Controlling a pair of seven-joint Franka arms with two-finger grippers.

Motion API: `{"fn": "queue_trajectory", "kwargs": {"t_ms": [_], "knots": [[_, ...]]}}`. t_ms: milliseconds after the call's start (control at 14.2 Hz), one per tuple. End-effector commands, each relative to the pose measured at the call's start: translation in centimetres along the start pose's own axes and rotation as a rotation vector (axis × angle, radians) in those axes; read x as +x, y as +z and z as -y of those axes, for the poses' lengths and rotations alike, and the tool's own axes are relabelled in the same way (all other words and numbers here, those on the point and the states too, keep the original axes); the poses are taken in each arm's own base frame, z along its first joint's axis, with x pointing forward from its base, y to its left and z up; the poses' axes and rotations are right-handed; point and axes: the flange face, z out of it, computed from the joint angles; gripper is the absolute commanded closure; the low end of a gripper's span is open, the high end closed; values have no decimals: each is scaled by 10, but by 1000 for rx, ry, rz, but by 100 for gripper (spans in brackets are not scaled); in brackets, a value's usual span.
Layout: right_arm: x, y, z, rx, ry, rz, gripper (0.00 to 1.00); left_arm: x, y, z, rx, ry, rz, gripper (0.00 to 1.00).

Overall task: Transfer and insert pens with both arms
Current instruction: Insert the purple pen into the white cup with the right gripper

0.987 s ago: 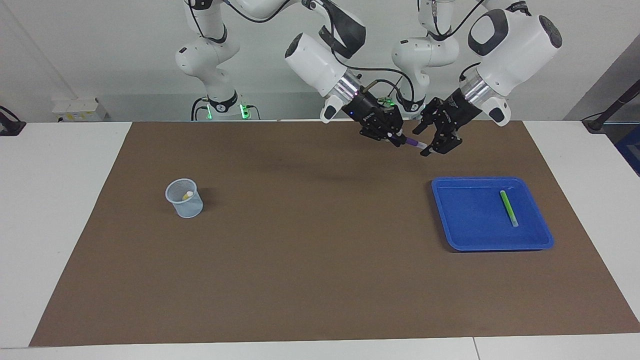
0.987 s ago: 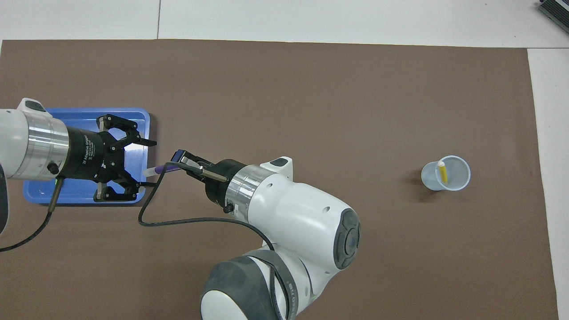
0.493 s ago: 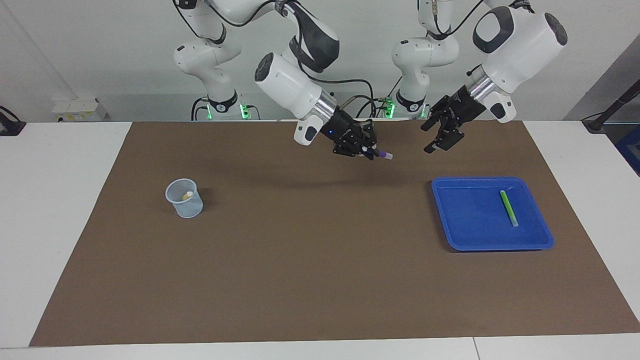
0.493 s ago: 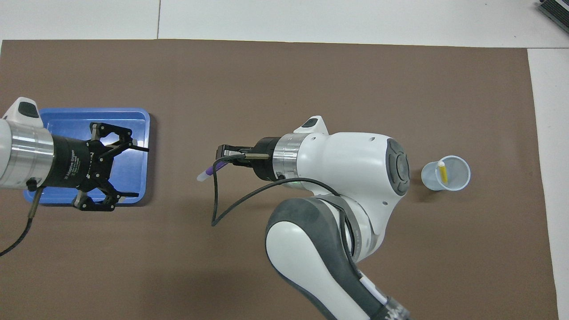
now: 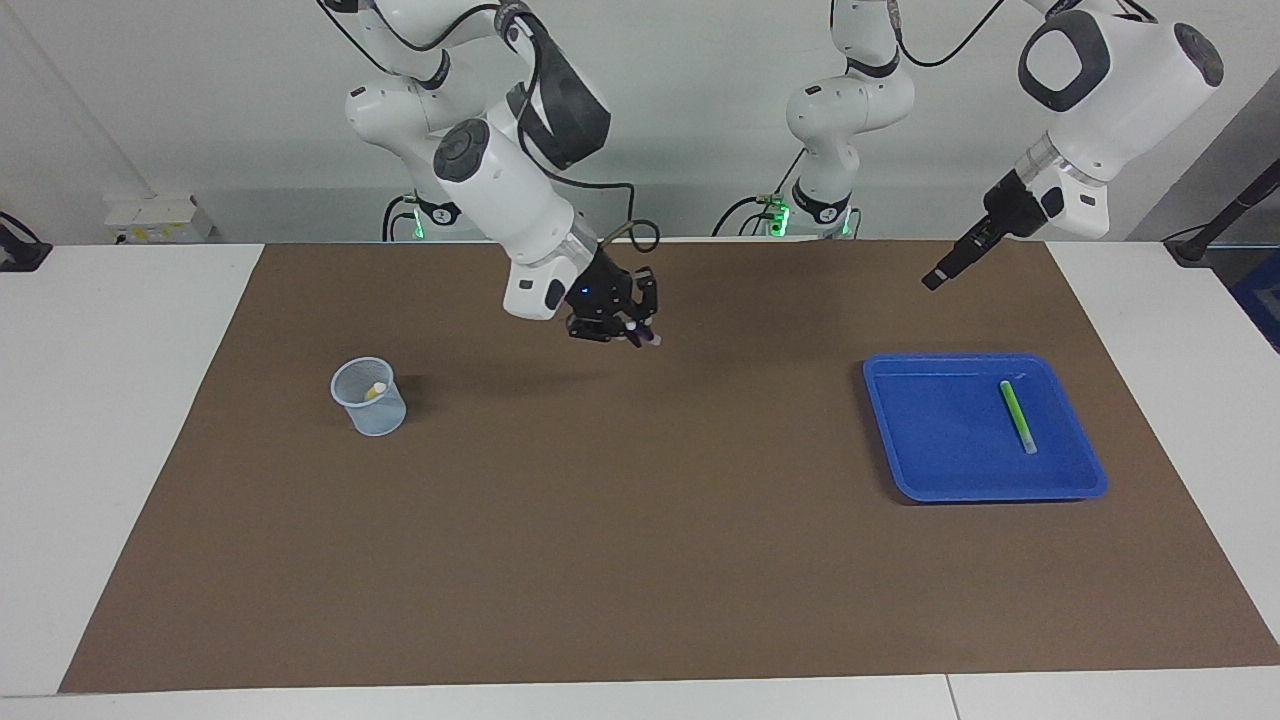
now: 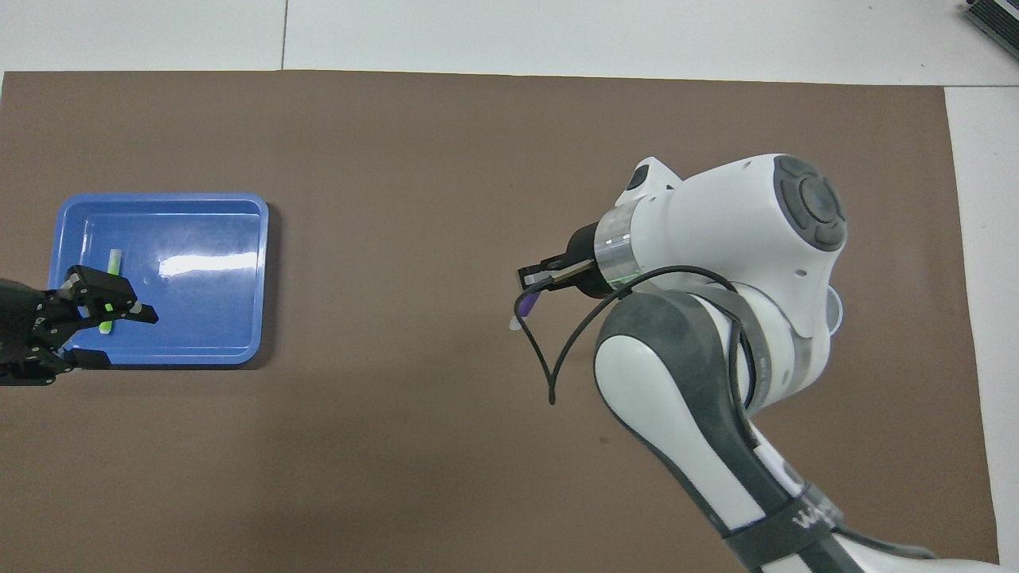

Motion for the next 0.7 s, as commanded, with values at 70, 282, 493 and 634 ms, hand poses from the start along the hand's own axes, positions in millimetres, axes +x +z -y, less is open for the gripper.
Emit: {"fn": "queue_trajectory", "kwargs": {"t_ms": [70,282,493,634], "knots": [[-21,-40,-72,-213,-226,142,100,6,-8,29,132,302,-66,17],[-37,-67,-112,-342,-350,266,100,28,-11,52,171,443,-122,18],[-44,-79,-129,-477,-518,381,100,53,2,69,222,538,-167,18],[-45,-86,-147,-505,-560,400,100,72,14,77,222,593,-174,19]]}}
